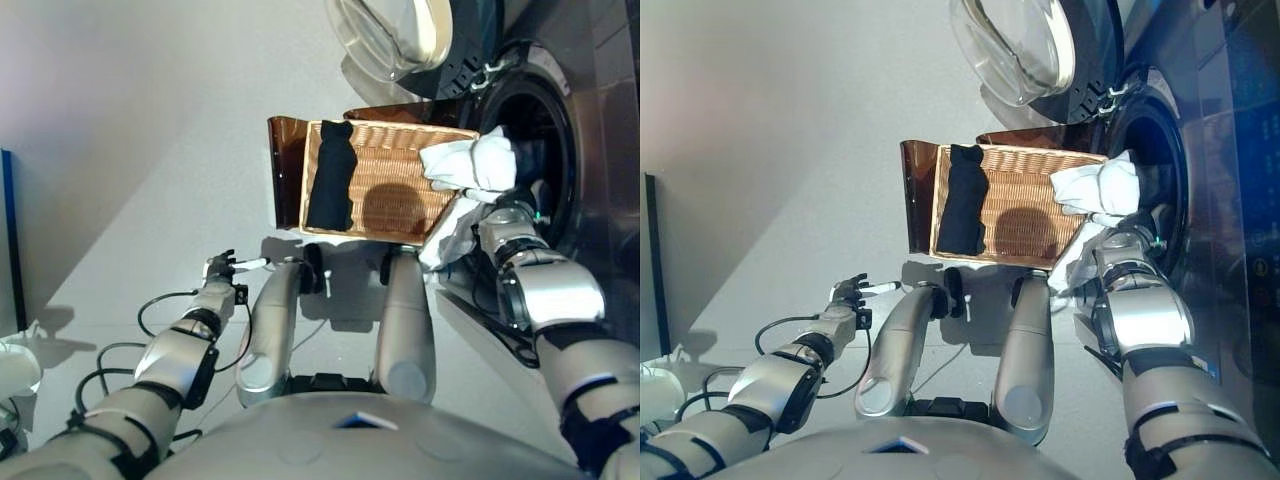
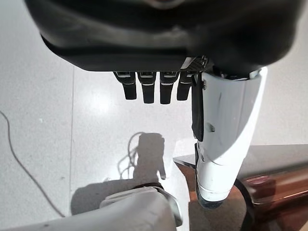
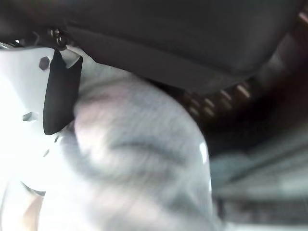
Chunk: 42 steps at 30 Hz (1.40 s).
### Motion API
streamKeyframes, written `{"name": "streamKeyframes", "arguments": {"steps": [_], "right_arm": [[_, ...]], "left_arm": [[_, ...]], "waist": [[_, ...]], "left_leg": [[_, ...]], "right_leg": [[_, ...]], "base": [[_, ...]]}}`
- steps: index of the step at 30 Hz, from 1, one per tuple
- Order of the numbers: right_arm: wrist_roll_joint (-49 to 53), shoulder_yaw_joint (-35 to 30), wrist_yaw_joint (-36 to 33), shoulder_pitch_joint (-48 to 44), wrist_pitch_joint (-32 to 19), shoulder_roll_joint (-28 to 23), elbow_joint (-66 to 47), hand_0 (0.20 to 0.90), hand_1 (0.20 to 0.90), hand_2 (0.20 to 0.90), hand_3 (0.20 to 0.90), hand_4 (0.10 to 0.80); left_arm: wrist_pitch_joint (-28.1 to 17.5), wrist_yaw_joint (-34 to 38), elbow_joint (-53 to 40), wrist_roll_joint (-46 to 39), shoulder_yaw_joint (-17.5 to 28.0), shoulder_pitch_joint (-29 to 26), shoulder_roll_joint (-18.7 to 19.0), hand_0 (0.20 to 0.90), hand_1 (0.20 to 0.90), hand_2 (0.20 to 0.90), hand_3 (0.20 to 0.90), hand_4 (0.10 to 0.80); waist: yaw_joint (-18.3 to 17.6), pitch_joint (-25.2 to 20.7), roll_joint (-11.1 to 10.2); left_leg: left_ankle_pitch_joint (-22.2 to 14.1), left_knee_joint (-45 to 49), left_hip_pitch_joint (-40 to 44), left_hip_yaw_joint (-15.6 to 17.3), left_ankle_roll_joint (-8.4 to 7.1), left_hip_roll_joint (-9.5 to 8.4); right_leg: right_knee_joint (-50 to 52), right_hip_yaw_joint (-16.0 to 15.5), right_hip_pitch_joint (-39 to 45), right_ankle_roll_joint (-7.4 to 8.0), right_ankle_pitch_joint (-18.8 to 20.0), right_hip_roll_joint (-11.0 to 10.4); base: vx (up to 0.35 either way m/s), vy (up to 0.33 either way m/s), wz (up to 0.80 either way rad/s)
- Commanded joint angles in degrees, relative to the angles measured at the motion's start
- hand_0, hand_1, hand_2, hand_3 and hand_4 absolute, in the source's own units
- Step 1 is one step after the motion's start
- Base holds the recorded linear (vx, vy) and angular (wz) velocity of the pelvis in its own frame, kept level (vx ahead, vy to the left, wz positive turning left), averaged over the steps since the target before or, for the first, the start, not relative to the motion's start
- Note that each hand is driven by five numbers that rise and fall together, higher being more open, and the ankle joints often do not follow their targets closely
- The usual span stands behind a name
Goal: Pick up the clothes and place them into the washing machine
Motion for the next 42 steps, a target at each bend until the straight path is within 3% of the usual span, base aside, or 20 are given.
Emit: {"name": "streamKeyframes", "arguments": {"steps": [1, 10, 11, 13, 17, 18, 20, 25, 34, 42], "right_arm": [[19.1, -7.0, -3.8, 2.8, -6.6, 1.8, 1.3, 0.2, 0.2, 0.2, 0.2, 0.3], [34.8, -13.7, -7.1, 5.1, -18.0, 4.8, -11.5, 0.2, 0.2, 0.2, 0.2, 0.3], [41.0, -16.8, -7.4, 4.8, -22.2, 5.3, -14.3, 0.2, 0.2, 0.2, 0.2, 0.3], [46.0, -20.0, -7.3, 5.0, -24.7, 5.5, -14.9, 0.2, 0.2, 0.2, 0.2, 0.3], [52.6, -24.2, -7.0, 3.5, -28.3, 4.2, -15.9, 0.2, 0.2, 0.2, 0.2, 0.3], [53.1, -24.7, -7.0, 3.2, -28.7, 3.7, -16.7, 0.2, 0.2, 0.2, 0.2, 0.3], [54.8, -25.9, -7.3, 1.9, -30.0, 2.3, -16.5, 0.2, 0.2, 0.2, 0.2, 0.3], [55.9, -28.9, -8.8, 1.2, -33.5, -1.8, -21.0, 0.2, 0.2, 0.2, 0.2, 0.3], [56.4, -33.0, -10.8, 0.7, -36.5, -11.2, -21.7, 0.2, 0.2, 0.2, 0.2, 0.3], [46.9, -29.6, -14.7, -1.6, -36.6, -17.4, -30.6, 0.2, 0.2, 0.2, 0.2, 0.3]], "left_arm": [[-2.3, 3.7, 4.0, -2.0, 0.3, 1.4, 2.5, 0.9, 0.9, 0.9, 0.9, 0.8], [-5.1, 4.1, 2.6, -4.9, -1.5, 3.4, 2.3, 0.9, 0.9, 0.9, 0.9, 0.8], [-5.5, 4.0, 2.5, -5.6, -2.2, 3.9, 2.0, 0.9, 0.9, 0.9, 0.9, 0.8], [-5.5, 3.5, 2.6, -5.7, -3.0, 4.6, 1.8, 0.9, 0.9, 0.9, 0.9, 0.8], [-5.1, 2.4, 3.0, -6.1, -3.6, 5.6, 1.4, 0.9, 0.9, 0.9, 0.9, 0.8], [-5.1, 2.2, 2.9, -6.3, -3.7, 5.9, 1.3, 0.9, 0.9, 0.9, 0.9, 0.8], [-5.0, 1.9, 3.0, -6.5, -3.7, 6.1, 1.2, 0.9, 0.9, 0.9, 0.9, 0.8], [-4.9, 1.2, 2.8, -7.1, -3.4, 7.7, 1.4, 0.9, 0.9, 0.9, 0.9, 0.8], [-4.6, 0.8, 3.1, -6.7, -2.7, 8.6, 1.4, 0.9, 0.9, 0.9, 0.9, 0.8], [-5.8, 1.6, 1.6, -6.9, -3.4, 8.9, 1.9, 0.9, 0.9, 0.9, 0.9, 0.8]], "waist": [[0.1, -2.6, 0.2], [-0.5, -2.5, 0.6], [-0.8, -2.5, 1.0], [-0.8, -2.7, 1.5], [-0.6, -3.6, 2.6], [-0.7, -3.5, 2.9], [-0.5, -4.1, 3.4], [-0.5, -4.7, 4.4], [-0.9, -6.4, 4.2], [-0.9, -7.1, 4.6]], "left_leg": [[1.1, -3.9, -1.2, 2.2, -1.35, -2.1], [1.1, -4.3, -1.4, 3.3, -1.63, -1.83], [1.2, -4.3, -1.4, 3.5, -1.77, -1.83], [1.1, -4.5, -1.2, 3.4, -1.81, -1.96], [1.2, -5.1, -0.8, 3.4, -1.98, -2.33], [2.6, -5.5, -1.2, 4.1, -1.61, -2.19], [1.6, -5.6, -0.7, 3.5, -1.98, -2.6], [1.9, -5.8, -0.7, 3.1, -2.12, -2.89], [2.4, -5.9, -1.4, 3.5, -1.95, -2.82], [2.0, -5.3, -2.0, 4.0, -1.96, -2.99]], "right_leg": [[0.1, 1.4, 1.4, -4.49, -3.0, 0.1], [-0.2, 2.1, 1.1, -4.36, -3.5, 0.4], [-0.6, 2.3, 1.2, -4.33, -3.7, 0.4], [-0.7, 2.4, 1.5, -4.28, -4.1, 0.4], [-0.9, 2.4, 1.9, -4.22, -4.6, 0.1], [-1.3, 2.1, 1.4, -4.35, -3.2, -0.1], [-1.0, 2.5, 1.9, -4.17, -4.5, -0.1], [-0.8, 2.3, 1.9, -4.19, -5.1, -0.3], [-0.2, 2.1, 0.8, -4.37, -4.6, -0.7], [1.0, 2.9, -0.7, -4.35, -4.9, -0.8]], "base": [[0.014, 0.018, -0.06], [0.002, 0.012, -0.13], [0.018, 0.007, -0.05], [0.038, 0.013, -0.05], [0.011, 0.013, -0.03], [0.0, 0.0, 0.0], [0.055, 0.005, 0.0], [0.02, -0.005, 0.03], [-0.006, -0.006, 0.04], [-0.002, 0.002, -0.01]]}}
